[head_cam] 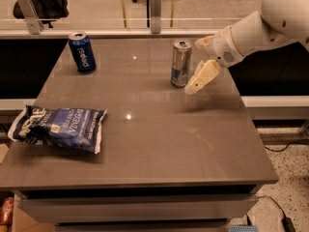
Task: Pick redbull can
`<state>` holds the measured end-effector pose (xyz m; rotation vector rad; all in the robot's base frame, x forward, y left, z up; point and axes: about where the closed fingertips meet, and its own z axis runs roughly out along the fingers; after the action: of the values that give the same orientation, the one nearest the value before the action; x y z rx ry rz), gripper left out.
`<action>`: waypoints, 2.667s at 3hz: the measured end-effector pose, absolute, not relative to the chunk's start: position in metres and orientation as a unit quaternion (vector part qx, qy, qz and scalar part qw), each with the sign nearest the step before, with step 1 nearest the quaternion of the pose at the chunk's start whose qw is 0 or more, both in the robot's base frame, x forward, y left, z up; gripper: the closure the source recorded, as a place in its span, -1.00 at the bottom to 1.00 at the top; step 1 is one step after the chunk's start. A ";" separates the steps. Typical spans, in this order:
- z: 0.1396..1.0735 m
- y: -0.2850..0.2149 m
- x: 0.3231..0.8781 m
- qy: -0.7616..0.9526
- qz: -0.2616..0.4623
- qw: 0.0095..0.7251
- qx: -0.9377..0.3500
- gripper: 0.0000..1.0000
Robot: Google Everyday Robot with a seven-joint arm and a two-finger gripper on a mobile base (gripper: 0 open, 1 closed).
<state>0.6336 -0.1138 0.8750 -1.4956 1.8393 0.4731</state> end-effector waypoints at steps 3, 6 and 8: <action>0.874 -0.084 0.652 0.681 0.219 0.365 -0.596 0.26; 0.915 -0.077 0.657 0.647 0.230 0.384 -0.618 1.00; 0.979 -0.082 0.648 0.614 0.211 0.404 -0.644 1.00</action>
Offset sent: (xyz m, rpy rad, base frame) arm 0.0231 0.0280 0.0004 0.0666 -0.0028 0.0775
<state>0.6475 -0.0822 0.9790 -1.6270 1.5492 0.5332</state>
